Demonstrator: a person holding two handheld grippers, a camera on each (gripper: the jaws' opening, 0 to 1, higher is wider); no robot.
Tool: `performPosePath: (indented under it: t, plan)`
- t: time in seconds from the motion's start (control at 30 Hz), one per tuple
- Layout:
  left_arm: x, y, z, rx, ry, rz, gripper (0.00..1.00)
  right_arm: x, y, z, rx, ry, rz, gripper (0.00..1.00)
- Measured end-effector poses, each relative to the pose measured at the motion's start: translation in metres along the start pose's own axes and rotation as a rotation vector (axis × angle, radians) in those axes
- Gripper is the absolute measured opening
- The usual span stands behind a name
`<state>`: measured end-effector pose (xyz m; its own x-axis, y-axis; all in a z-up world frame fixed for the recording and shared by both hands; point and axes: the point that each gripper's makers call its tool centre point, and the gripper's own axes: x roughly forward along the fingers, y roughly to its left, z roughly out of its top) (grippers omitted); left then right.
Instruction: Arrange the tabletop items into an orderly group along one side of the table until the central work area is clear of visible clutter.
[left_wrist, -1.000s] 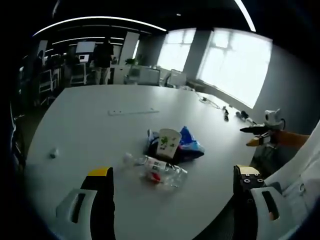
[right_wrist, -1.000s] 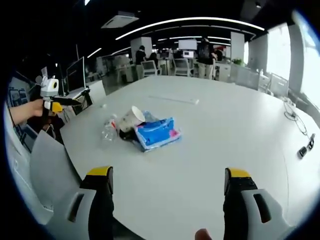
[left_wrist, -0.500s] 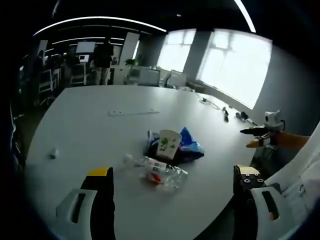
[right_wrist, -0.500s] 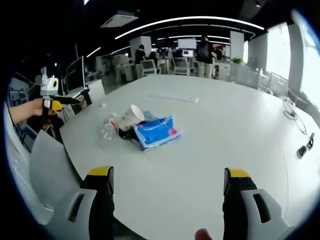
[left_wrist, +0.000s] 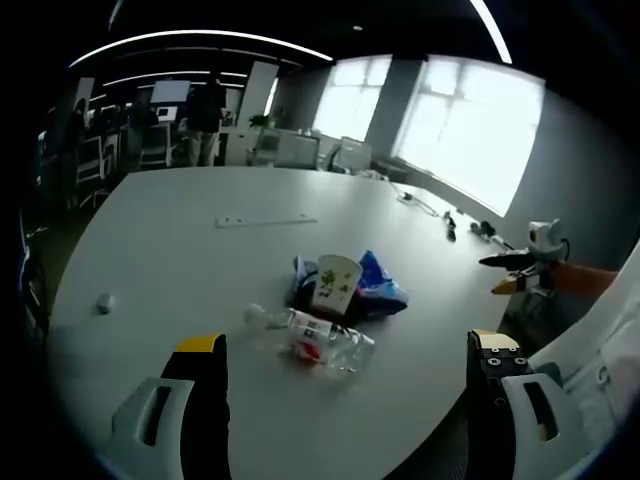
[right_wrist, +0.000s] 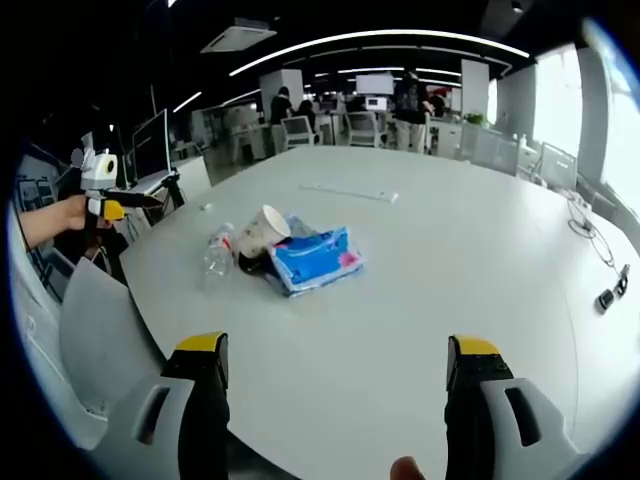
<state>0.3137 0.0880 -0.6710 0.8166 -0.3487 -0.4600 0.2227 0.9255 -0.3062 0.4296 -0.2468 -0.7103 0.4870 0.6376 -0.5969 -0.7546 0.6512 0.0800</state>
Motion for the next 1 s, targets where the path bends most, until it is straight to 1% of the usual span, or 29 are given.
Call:
performPosePath:
  t: [0.17, 0.5, 0.8, 1.0]
  plan:
    - [0.002, 0.001, 0.001, -0.004, -0.001, -0.001, 0.97, 0.001, 0.001, 0.001, -0.007, 0.006, 0.003, 0.88]
    - [0.01, 0.002, -0.005, -0.016, 0.014, -0.011, 0.97, 0.01, 0.009, 0.004, -0.015, 0.01, 0.02, 0.88]
    - [0.015, 0.003, -0.006, -0.027, 0.018, -0.019, 0.97, 0.02, 0.022, 0.008, -0.034, 0.012, 0.051, 0.88]
    - [0.019, 0.005, -0.007, -0.035, 0.019, -0.02, 0.97, 0.029, 0.037, 0.013, -0.052, 0.012, 0.08, 0.87]
